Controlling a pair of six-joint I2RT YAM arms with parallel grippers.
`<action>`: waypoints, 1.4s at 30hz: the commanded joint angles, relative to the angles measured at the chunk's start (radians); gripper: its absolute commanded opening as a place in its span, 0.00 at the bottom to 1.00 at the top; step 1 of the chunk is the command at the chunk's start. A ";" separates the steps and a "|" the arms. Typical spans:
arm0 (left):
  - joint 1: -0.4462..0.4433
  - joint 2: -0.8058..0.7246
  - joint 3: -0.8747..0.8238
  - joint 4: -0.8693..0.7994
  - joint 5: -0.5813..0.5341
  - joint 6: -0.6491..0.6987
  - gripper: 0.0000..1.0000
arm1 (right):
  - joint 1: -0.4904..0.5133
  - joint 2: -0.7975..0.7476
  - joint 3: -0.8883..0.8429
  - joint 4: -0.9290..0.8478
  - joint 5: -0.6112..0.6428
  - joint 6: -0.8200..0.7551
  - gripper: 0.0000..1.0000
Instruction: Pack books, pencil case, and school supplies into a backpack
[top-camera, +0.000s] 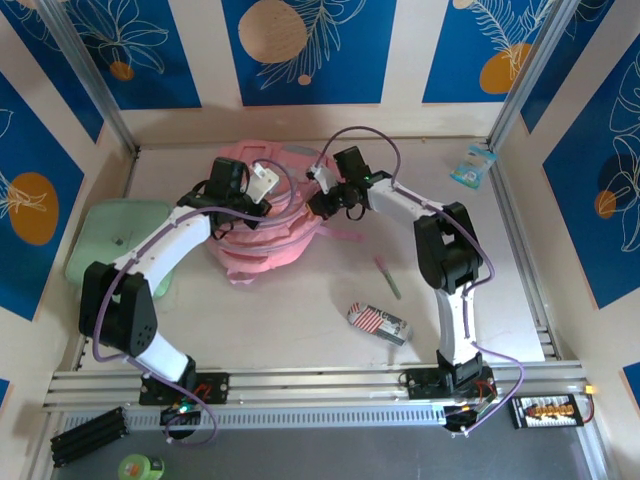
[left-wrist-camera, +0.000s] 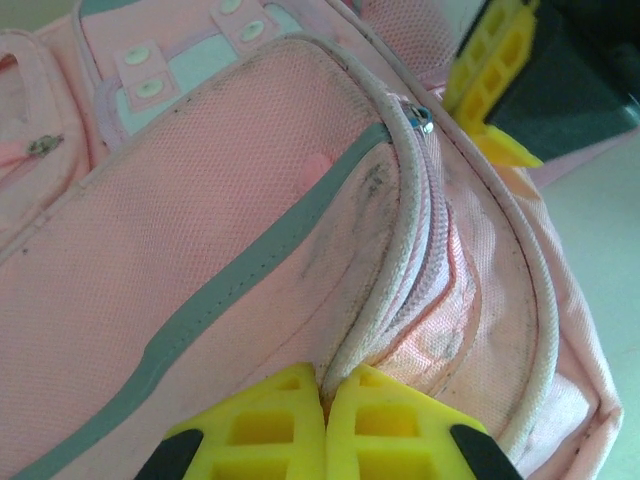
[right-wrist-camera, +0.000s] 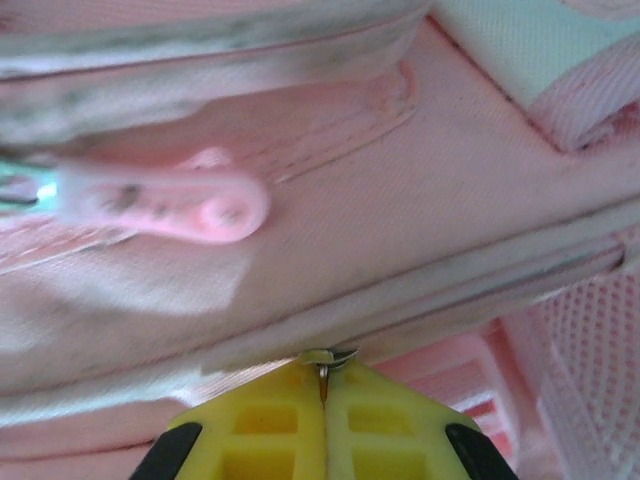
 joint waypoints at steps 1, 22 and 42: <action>0.016 0.048 0.057 0.134 0.061 -0.154 0.00 | 0.024 -0.132 -0.092 -0.021 -0.044 0.037 0.01; 0.035 0.103 0.002 0.291 0.237 -0.422 0.00 | 0.011 -0.411 -0.513 0.466 -0.086 0.739 0.45; 0.034 0.004 -0.108 0.322 0.260 -0.398 0.00 | 0.001 -0.112 -0.080 0.021 -0.012 1.168 0.67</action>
